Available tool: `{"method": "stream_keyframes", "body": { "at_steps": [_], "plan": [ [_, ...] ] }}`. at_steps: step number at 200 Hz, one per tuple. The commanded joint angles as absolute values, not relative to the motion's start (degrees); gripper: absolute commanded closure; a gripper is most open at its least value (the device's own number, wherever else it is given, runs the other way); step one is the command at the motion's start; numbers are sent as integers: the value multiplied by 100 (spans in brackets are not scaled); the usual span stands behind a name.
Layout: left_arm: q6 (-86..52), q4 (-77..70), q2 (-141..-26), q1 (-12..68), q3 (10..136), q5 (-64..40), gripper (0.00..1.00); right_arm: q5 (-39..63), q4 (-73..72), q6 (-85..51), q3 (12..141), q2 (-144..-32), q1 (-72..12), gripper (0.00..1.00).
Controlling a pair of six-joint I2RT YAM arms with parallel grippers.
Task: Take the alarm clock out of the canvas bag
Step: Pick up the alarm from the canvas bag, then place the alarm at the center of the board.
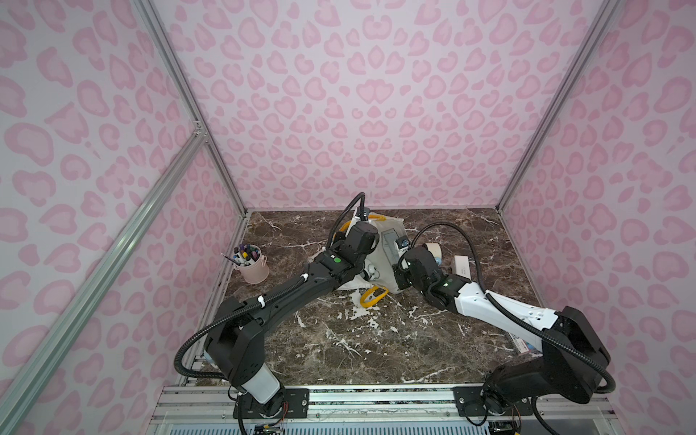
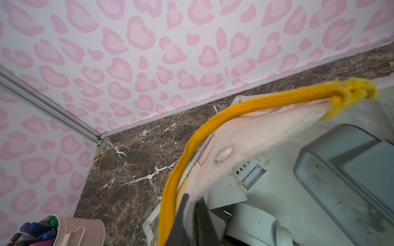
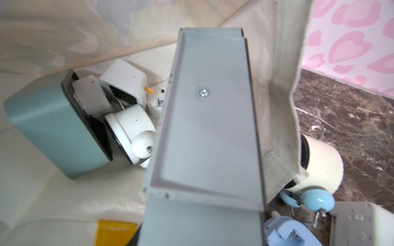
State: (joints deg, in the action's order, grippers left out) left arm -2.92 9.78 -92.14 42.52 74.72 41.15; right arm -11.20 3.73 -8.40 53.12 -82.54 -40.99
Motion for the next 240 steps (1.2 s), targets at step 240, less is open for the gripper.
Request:
{"method": "stream_keyframes", "body": {
  "at_steps": [240],
  "plan": [
    [164,880,-8122,3954,6325,4640,97,-1277,154,-895,4394,-6779,-3216,84]
  ]
}}
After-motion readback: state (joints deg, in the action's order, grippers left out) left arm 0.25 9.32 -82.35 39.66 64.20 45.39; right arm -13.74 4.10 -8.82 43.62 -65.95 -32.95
